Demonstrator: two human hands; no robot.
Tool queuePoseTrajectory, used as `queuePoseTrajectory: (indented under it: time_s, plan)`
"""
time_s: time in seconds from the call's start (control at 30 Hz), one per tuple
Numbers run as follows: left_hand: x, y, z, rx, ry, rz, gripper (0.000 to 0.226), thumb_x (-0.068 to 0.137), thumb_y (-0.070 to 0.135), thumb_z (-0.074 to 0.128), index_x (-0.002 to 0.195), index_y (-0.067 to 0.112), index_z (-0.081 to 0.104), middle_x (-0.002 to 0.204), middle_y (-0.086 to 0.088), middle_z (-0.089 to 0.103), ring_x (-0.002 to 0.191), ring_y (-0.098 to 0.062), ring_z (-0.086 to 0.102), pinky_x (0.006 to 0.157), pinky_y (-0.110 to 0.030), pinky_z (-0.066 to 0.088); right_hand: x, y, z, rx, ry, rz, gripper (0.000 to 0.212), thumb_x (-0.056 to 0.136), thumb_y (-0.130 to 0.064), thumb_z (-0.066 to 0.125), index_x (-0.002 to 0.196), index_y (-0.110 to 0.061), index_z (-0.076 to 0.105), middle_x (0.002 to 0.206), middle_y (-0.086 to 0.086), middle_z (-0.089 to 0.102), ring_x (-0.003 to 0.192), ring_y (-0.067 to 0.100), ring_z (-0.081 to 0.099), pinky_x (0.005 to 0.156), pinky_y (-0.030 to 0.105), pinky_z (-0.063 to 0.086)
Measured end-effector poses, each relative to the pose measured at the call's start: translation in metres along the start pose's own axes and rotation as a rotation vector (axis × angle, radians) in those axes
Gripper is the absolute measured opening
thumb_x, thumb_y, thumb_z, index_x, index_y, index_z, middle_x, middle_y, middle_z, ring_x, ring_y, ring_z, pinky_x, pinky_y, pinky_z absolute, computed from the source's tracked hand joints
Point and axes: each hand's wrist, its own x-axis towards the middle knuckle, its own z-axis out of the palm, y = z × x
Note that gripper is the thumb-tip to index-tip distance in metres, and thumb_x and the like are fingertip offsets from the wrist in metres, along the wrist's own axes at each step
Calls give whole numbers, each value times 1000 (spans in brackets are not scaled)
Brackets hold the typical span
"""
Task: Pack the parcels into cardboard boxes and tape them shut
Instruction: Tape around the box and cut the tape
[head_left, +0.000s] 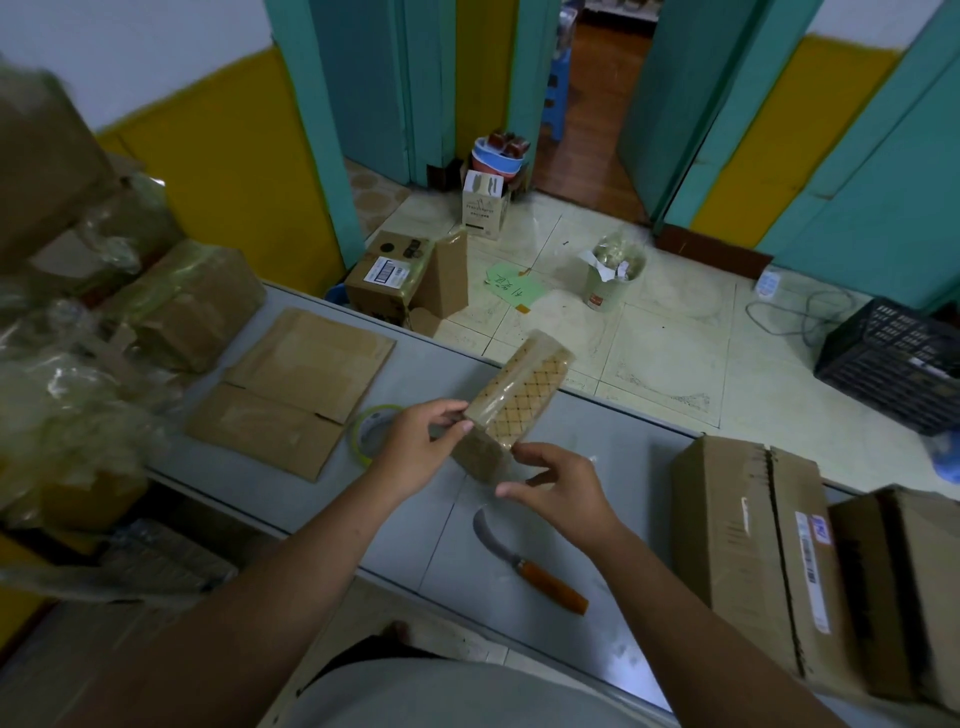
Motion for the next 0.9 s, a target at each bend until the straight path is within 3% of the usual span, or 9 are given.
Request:
queuePoseTrajectory:
  time_s: [0.13, 0.23, 0.33, 0.4, 0.5, 0.57, 0.67, 0.8, 0.9]
  plan:
    - [2, -6, -1, -1, -7, -13, 32, 96, 19, 76, 128, 17, 72, 100, 28, 68, 94, 18, 65, 80, -7, 52, 8, -7, -18, -213, 114, -168, 33, 94, -32, 75, 125, -23, 71, 115, -12, 67, 105, 2, 65, 79, 16, 56]
    - [1, -8, 2, -29, -4, -23, 30, 95, 18, 78, 124, 15, 74, 99, 23, 72, 94, 12, 69, 88, -17, 58, 22, -9, -23, -404, 129, -354, 48, 86, -22, 82, 131, -24, 65, 129, -5, 55, 118, 7, 54, 93, 15, 49]
    - [0, -8, 4, -72, 2, -28, 27, 96, 16, 76, 123, 13, 74, 101, 16, 76, 95, 3, 73, 89, -29, 62, 33, -11, -23, -485, 83, -448, 48, 80, -20, 88, 124, -21, 70, 136, -1, 55, 129, 15, 49, 103, 24, 46]
    - [-1, -7, 4, -84, 3, -36, 29, 96, 17, 76, 125, 12, 73, 105, 9, 78, 97, 0, 74, 89, -32, 63, 36, -11, -23, -464, 87, -434, 45, 77, -23, 90, 119, -20, 73, 135, -1, 58, 129, 17, 50, 104, 30, 48]
    - [-2, -5, 4, -53, 2, -37, 30, 97, 16, 75, 126, 11, 73, 107, 6, 77, 95, 7, 71, 84, -18, 60, 34, -7, -21, -420, 94, -401, 44, 76, -28, 91, 116, -21, 73, 133, -2, 58, 127, 18, 52, 103, 32, 50]
    - [-2, -5, 6, -54, 9, -31, 30, 97, 18, 75, 126, 11, 73, 106, 6, 78, 94, 5, 72, 83, -18, 59, 33, -8, -17, -398, 120, -390, 40, 78, -27, 89, 114, -21, 73, 131, -4, 58, 126, 17, 53, 101, 31, 50]
    - [-3, -3, 9, -51, 33, -37, 30, 97, 18, 75, 126, 9, 74, 103, 10, 78, 94, 3, 73, 89, -20, 59, 29, -12, -6, -342, 195, -340, 37, 78, -22, 88, 111, -21, 72, 124, -8, 58, 121, 14, 55, 98, 25, 49]
    - [-10, 1, 18, -43, 118, -58, 39, 97, 18, 76, 132, 2, 70, 120, -6, 76, 108, -7, 72, 91, -9, 52, 21, -10, 15, -216, 295, -264, 35, 81, -11, 84, 113, -19, 73, 122, -11, 61, 121, 13, 59, 104, 27, 50]
    - [-14, 2, 29, -11, 148, -5, 36, 98, 21, 75, 129, 4, 72, 119, -3, 76, 106, -4, 71, 93, -22, 58, 10, -3, 22, -139, 339, -206, 32, 89, -8, 79, 120, -18, 74, 128, -11, 63, 127, 8, 59, 112, 18, 44]
